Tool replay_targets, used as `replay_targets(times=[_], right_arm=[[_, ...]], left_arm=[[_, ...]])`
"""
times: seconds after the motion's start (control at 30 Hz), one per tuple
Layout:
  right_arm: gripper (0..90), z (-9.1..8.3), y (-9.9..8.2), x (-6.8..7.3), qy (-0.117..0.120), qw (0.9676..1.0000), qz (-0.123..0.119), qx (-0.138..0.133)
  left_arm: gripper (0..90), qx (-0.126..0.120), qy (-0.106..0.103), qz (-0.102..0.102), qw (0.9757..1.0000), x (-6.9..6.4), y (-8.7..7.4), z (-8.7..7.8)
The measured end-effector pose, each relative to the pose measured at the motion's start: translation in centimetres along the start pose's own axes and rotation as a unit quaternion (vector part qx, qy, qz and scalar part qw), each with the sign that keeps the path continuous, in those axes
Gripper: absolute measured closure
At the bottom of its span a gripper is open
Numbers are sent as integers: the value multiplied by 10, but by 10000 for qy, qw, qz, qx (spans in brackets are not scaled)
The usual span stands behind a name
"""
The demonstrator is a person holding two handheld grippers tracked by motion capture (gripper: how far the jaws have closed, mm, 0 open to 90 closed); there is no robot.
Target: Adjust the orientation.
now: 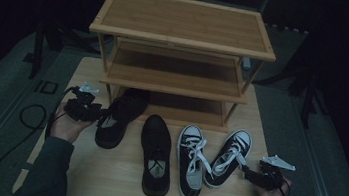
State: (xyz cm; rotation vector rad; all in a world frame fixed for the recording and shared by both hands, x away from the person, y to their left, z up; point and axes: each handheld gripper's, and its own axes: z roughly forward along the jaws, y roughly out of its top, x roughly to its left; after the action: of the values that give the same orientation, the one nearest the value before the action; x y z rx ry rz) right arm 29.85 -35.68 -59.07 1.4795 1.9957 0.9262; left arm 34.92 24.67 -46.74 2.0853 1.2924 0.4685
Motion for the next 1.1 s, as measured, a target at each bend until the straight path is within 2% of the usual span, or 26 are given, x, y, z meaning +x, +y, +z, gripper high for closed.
replay_targets(times=[0.23,0.37,0.77,0.93,1.1], right_arm=[[230,0,0,0,-1,10000,1,1],[230,0,0,0,-1,10000,-1,0],[230,0,0,0,-2,10000,0,-1],[230,0,0,0,-2,10000,0,0],[230,0,0,0,-1,10000,0,1]], left_arm=[[734,-187,-121,-171,9996,9,-21,-12],[771,-171,-137,-241,9995,11,-33,-15],[853,-35,-109,-227,9997,7,-61,-15],[898,41,-94,-165,9998,1,-68,-14],[900,72,-74,-103,9999,-4,-71,-14]])
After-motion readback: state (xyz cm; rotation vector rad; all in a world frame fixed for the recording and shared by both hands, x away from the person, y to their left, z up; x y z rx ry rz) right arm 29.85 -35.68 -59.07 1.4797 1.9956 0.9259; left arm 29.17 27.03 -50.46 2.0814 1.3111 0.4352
